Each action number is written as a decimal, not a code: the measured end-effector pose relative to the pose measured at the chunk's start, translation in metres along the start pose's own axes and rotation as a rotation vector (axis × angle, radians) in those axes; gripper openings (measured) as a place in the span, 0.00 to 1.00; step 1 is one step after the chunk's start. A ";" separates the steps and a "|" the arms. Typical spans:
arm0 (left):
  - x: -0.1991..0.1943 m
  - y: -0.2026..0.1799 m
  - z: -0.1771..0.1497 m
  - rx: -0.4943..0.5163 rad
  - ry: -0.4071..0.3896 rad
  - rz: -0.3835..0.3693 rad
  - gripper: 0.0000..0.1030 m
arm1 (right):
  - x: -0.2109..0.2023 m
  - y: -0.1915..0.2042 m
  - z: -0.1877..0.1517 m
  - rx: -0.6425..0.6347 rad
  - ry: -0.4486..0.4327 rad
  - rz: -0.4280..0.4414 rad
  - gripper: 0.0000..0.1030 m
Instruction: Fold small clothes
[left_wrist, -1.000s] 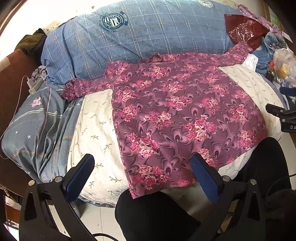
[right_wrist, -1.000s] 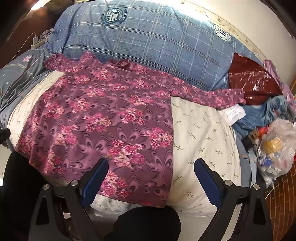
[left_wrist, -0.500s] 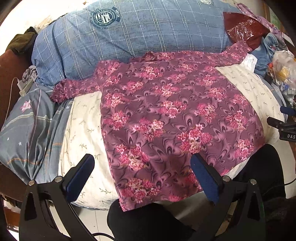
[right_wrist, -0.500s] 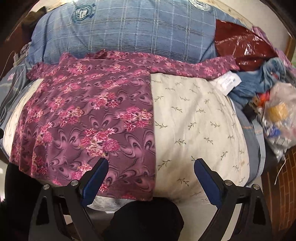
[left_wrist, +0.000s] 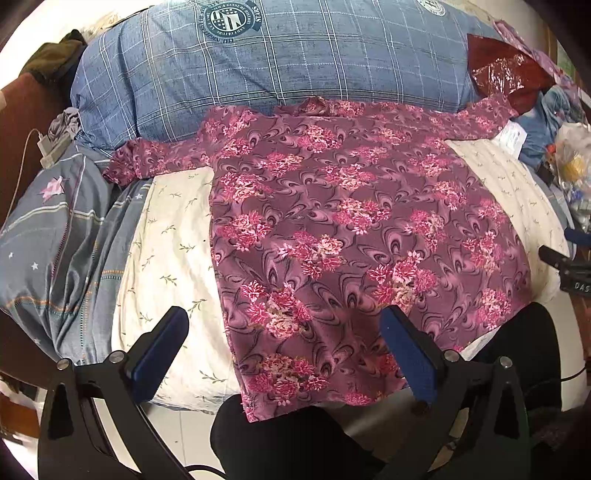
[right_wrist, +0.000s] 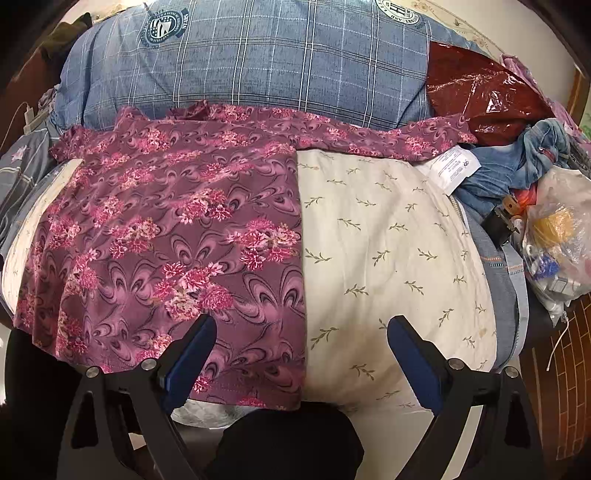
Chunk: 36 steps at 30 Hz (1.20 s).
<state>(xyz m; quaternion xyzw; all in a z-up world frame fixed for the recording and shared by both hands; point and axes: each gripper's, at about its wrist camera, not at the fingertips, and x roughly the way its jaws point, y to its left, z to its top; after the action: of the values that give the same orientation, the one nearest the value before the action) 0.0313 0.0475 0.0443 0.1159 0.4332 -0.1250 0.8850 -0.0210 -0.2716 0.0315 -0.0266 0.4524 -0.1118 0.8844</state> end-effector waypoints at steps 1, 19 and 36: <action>0.000 0.001 0.000 -0.003 -0.001 -0.001 1.00 | 0.000 0.000 0.000 0.001 0.002 0.001 0.92; 0.010 -0.001 0.008 -0.014 0.022 -0.018 1.00 | 0.006 0.000 0.006 0.004 0.002 0.002 0.92; 0.016 -0.010 0.007 -0.004 0.050 -0.028 1.00 | 0.007 0.003 0.006 0.002 0.007 0.013 0.92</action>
<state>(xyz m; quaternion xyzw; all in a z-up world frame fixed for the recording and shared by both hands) 0.0424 0.0336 0.0351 0.1109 0.4570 -0.1337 0.8724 -0.0116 -0.2710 0.0290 -0.0223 0.4555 -0.1064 0.8836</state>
